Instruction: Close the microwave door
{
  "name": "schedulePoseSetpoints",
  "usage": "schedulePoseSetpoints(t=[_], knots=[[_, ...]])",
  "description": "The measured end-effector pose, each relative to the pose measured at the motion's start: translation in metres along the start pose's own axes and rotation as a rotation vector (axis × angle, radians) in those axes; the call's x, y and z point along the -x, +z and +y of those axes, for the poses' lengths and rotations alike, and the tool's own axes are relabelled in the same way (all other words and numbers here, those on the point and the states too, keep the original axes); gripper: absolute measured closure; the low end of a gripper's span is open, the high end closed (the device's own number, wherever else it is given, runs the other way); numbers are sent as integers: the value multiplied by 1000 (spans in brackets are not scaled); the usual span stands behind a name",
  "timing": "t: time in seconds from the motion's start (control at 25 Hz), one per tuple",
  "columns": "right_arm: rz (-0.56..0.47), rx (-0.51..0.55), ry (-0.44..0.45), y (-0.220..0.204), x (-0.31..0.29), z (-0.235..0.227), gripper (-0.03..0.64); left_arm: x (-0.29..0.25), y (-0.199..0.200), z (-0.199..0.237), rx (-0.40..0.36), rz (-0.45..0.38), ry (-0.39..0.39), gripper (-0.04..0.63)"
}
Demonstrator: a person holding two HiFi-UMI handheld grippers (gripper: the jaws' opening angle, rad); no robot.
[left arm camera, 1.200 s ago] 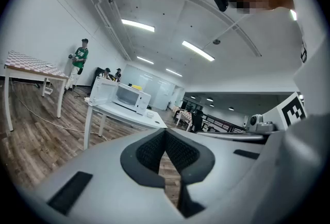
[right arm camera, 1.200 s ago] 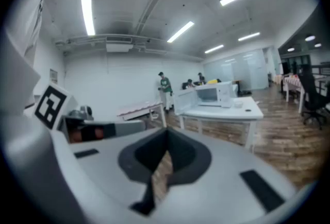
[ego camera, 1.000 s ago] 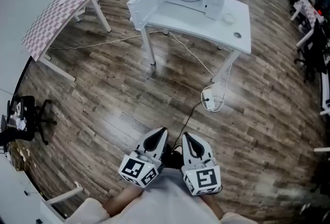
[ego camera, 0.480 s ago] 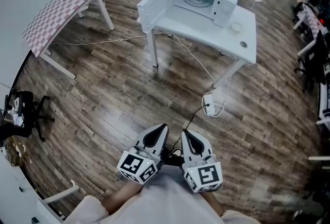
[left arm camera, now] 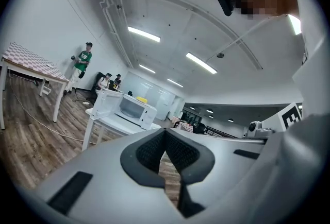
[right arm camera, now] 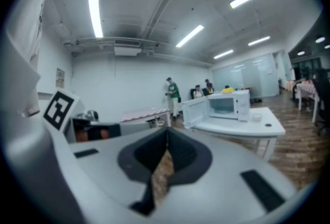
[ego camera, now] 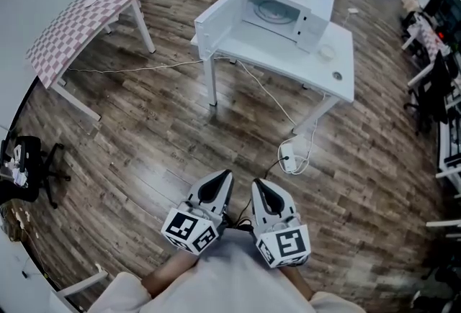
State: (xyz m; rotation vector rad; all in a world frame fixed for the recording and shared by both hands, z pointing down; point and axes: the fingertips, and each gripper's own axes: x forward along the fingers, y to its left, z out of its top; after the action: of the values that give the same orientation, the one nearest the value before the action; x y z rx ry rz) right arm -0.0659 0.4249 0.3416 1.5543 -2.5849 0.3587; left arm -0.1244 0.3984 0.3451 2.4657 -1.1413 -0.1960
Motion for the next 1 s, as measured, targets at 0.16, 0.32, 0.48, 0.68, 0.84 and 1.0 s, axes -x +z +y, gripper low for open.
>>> schedulePoseSetpoints(t=[0.16,0.32,0.48,0.68,0.84,1.0], knots=[[2,14,6,5,-16,7,594,-4,12,11,-8,-19,-23,578],[3,24,10,6,-31,15,594,-6,15,23,-5,-11,-42,577],[13,25,14,2,-40,22,594,-4,15,30,3,-2,-49,577],[24,20,30,-1,-47,29,594,2,14,41,30,2,-27,577],[41,21,52,-3,-53,31,594,1,12,46,60,10,-18,577],[51,18,73,-6,-65,30,594,-3,7,54,84,23,-6,577]])
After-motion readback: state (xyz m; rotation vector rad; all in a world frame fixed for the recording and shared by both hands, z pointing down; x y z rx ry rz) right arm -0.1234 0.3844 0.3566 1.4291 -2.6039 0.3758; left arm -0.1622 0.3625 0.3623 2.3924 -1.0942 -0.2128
